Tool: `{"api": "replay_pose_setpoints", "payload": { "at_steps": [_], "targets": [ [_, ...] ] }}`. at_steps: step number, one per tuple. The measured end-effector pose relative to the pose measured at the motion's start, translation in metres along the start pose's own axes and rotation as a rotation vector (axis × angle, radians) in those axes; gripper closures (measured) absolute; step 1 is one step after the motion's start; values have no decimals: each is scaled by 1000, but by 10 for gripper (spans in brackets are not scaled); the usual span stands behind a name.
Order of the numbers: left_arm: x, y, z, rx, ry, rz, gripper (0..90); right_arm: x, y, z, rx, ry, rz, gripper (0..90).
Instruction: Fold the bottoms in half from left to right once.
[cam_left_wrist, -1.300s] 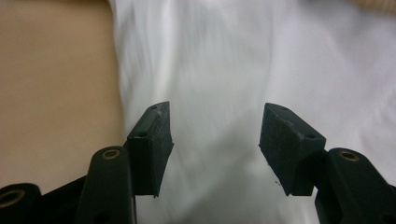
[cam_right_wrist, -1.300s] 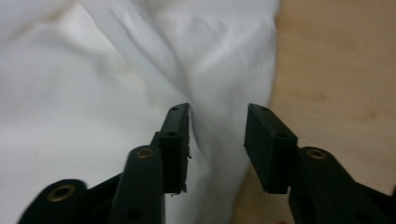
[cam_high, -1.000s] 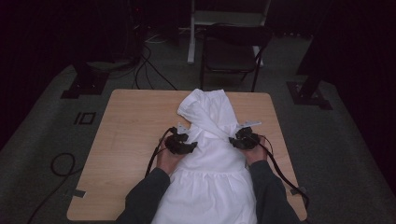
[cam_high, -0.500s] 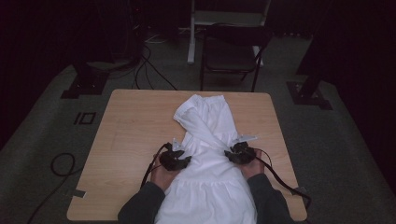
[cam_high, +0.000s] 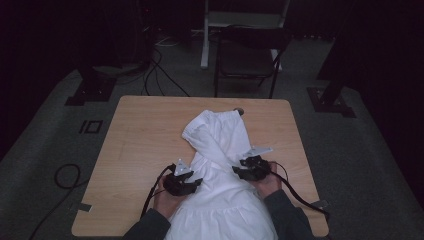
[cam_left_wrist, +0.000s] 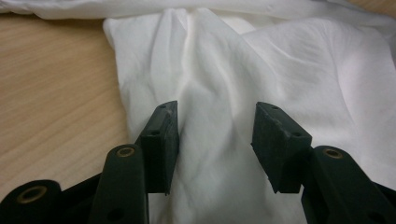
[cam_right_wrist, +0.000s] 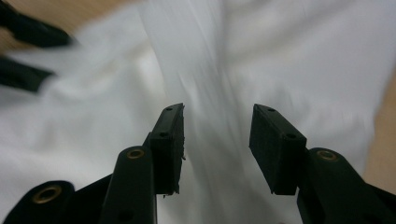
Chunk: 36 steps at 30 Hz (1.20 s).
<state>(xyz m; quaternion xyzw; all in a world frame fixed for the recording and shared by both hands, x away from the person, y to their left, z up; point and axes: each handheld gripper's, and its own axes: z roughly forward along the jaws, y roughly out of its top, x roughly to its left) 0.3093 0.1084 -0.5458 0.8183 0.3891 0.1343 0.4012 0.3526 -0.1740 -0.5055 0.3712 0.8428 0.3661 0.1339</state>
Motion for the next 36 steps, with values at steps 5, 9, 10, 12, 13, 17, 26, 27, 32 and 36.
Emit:
{"api": "replay_pose_setpoints", "payload": {
  "at_steps": [5,9,10,12,13,17,26,27,32,36],
  "targets": [
    [-1,0,6,10,9,-3,515,7,32,9,-30,16,-60,569],
    [-3,-2,11,25,15,5,527,18,55,38,-26,55,-103,589],
    [-4,-2,11,25,19,10,528,19,57,42,-26,60,-106,589],
    [-4,-3,11,27,23,17,535,22,60,55,-8,60,-123,563],
    [-5,-3,11,24,26,20,539,24,60,61,8,53,-131,542],
    [-7,-4,12,23,40,26,547,24,59,82,40,50,-123,444],
    [-12,-6,12,14,70,49,554,8,71,80,3,-14,-67,846],
    [-12,-6,12,14,69,51,554,1,73,73,-32,-22,-39,851],
    [-13,-7,13,14,73,59,554,-54,65,42,-159,-61,218,874],
    [-13,-6,13,14,75,61,553,-86,42,34,-141,-115,335,875]
  ]
}}
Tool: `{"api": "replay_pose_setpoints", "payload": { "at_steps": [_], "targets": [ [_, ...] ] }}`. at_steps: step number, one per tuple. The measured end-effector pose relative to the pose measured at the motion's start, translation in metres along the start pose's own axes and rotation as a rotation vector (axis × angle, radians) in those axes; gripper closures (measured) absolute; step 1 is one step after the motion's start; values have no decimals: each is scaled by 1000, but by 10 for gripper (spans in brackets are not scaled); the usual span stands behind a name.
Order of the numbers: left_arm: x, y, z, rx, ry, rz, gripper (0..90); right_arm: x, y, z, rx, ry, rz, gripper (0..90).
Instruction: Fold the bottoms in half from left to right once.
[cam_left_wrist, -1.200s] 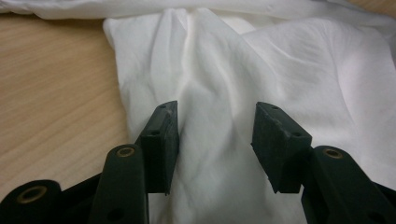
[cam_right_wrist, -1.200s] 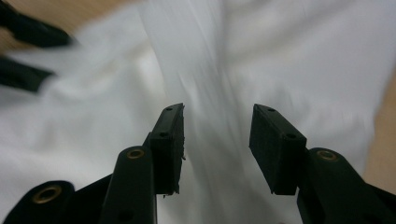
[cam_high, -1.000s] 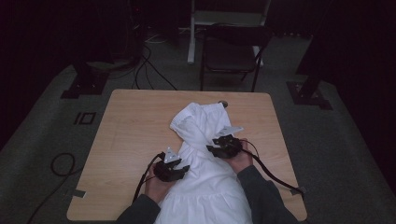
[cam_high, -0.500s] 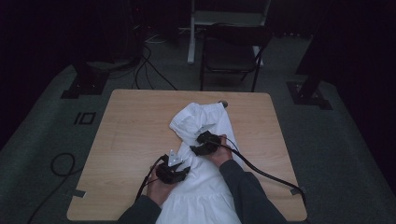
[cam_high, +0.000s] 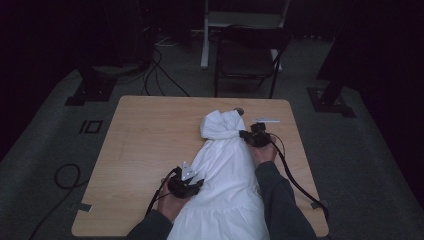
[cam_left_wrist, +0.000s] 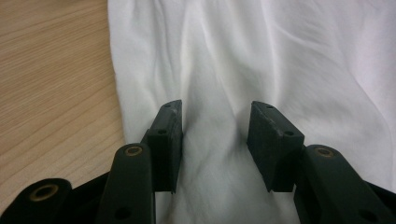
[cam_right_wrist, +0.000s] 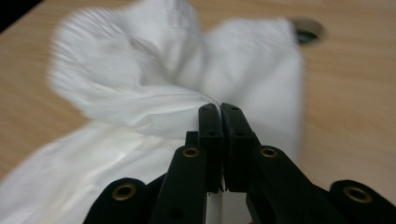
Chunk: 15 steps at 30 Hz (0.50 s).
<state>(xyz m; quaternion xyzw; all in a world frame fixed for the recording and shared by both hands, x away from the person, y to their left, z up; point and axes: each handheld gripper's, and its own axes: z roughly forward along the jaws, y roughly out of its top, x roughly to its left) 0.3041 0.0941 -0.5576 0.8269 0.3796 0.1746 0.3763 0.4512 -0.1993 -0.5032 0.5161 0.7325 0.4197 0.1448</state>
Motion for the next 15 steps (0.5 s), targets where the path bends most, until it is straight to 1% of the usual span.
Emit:
{"api": "replay_pose_setpoints", "payload": {
  "at_steps": [1,2,3,5,7,9,11,12,15],
  "targets": [
    [0,0,0,-2,1,0,553,-6,-5,0,10,-5,14,875],
    [-1,0,0,1,2,5,553,-9,-10,1,29,-7,17,873],
    [-1,0,0,2,3,5,552,-12,-15,2,56,-26,9,873],
    [-2,0,0,4,-1,5,553,-15,-22,5,84,-55,6,871],
    [-5,0,-1,3,-4,11,554,-18,-30,10,121,-65,23,870],
    [-7,-2,-2,6,-10,20,559,-17,-37,14,154,-74,-6,867],
    [-11,-4,-5,6,-13,26,564,-13,-41,13,144,-68,-25,865],
    [-13,-5,-6,8,-19,28,568,-11,-43,12,148,-60,-21,864],
    [-18,-6,-12,33,-56,43,568,-6,-47,6,164,-46,-48,859]
  ]
}}
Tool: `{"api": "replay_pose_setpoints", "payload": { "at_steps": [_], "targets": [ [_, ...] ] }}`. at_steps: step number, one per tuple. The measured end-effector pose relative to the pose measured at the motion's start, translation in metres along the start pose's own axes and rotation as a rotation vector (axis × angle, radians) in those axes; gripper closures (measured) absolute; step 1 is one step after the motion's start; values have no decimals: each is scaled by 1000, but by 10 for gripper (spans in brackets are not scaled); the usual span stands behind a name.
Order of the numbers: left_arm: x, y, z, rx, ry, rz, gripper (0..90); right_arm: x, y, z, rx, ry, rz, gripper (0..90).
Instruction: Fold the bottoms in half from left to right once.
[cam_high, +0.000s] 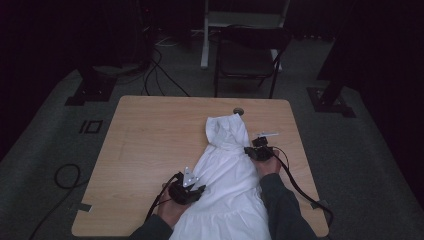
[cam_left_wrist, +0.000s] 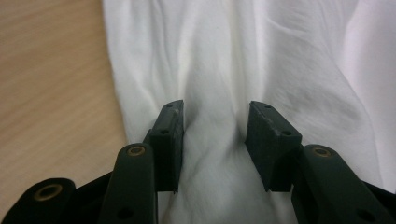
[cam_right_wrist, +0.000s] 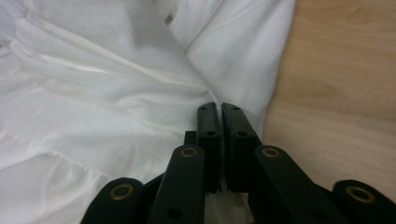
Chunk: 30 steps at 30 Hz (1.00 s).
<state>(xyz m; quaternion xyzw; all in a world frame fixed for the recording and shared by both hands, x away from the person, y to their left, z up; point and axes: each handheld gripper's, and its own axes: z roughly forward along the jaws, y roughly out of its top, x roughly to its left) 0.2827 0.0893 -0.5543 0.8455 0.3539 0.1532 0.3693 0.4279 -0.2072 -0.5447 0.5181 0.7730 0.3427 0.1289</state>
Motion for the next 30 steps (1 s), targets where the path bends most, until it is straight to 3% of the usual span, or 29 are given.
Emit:
{"api": "replay_pose_setpoints", "payload": {
  "at_steps": [2,4,6,8,9,10,15,19,21,25,28,30],
  "targets": [
    [1,3,-3,-3,-22,10,550,1,-1,-2,7,4,-8,855],
    [6,10,-10,-48,-33,1,533,2,-3,-4,15,8,-18,839],
    [14,23,-17,-92,-18,2,526,3,-4,-5,21,6,-35,834],
    [17,30,-17,-100,-9,4,522,3,-4,-5,21,6,-35,834],
    [26,43,-3,-84,21,-2,522,3,-4,-5,22,6,-35,834],
    [30,46,6,-66,27,-7,523,3,-4,-5,24,9,-30,832],
    [34,45,42,27,17,-8,555,3,-3,-6,37,18,-35,810],
    [35,44,42,23,4,-15,565,8,3,-11,29,-29,-118,719],
    [37,44,42,22,-3,-20,567,13,11,-20,-43,2,-144,646],
    [35,42,42,10,5,-23,567,30,30,-34,-134,69,-235,611],
    [35,41,42,4,7,-24,569,46,42,-30,-137,122,-294,555],
    [35,41,42,1,8,-24,569,58,48,-22,-125,130,-344,483]
  ]
}}
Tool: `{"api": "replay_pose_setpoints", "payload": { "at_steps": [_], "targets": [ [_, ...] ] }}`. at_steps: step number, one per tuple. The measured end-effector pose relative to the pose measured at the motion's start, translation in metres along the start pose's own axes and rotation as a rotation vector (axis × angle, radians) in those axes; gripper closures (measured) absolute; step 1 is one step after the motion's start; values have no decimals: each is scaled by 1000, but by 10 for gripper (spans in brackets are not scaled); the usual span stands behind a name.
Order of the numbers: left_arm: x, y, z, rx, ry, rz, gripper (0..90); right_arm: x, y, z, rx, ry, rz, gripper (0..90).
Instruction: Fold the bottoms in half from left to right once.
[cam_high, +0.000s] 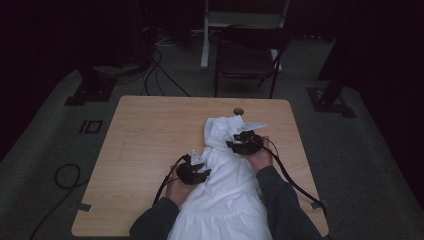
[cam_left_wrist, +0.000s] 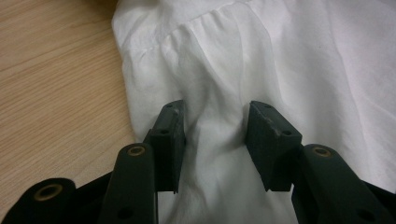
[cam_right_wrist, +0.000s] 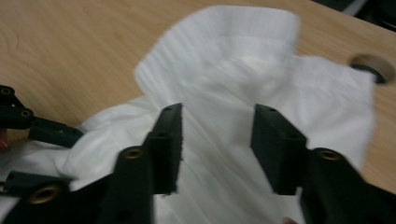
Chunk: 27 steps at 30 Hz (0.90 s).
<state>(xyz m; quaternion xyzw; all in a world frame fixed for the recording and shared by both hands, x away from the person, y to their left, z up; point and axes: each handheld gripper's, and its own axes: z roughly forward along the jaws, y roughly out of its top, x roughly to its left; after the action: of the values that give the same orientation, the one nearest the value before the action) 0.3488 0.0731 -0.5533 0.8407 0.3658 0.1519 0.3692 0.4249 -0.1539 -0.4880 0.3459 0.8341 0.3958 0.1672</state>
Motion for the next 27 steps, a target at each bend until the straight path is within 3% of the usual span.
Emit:
{"api": "replay_pose_setpoints", "payload": {
  "at_steps": [5,9,10,12,14,17,20,22,25,26,27],
  "targets": [
    [-1,-1,0,-7,4,-2,572,22,11,31,26,24,-116,346],
    [-2,-2,0,-13,7,-4,575,28,13,53,76,-26,-156,280],
    [-2,-2,0,-15,8,-4,577,30,12,63,107,-61,-170,275],
    [-3,-3,0,-20,9,-8,578,29,12,71,145,-88,-193,330],
    [-3,-4,-1,-23,13,-6,581,27,12,73,142,-107,-209,515],
    [-4,-5,-2,-26,13,-4,582,16,22,60,61,-65,-125,710],
    [-7,-7,-3,-25,15,-6,584,-3,33,43,-5,-75,-48,746],
    [-8,-8,-4,-24,16,0,584,-18,40,31,-29,-118,-6,761],
    [-10,-9,-5,-23,22,0,585,-47,44,16,-71,-158,110,769],
    [-10,-9,-5,-23,22,0,586,-47,44,16,-71,-158,110,769],
    [-11,-9,-5,-24,25,-3,586,-57,43,12,-75,-170,147,768]
  ]
}}
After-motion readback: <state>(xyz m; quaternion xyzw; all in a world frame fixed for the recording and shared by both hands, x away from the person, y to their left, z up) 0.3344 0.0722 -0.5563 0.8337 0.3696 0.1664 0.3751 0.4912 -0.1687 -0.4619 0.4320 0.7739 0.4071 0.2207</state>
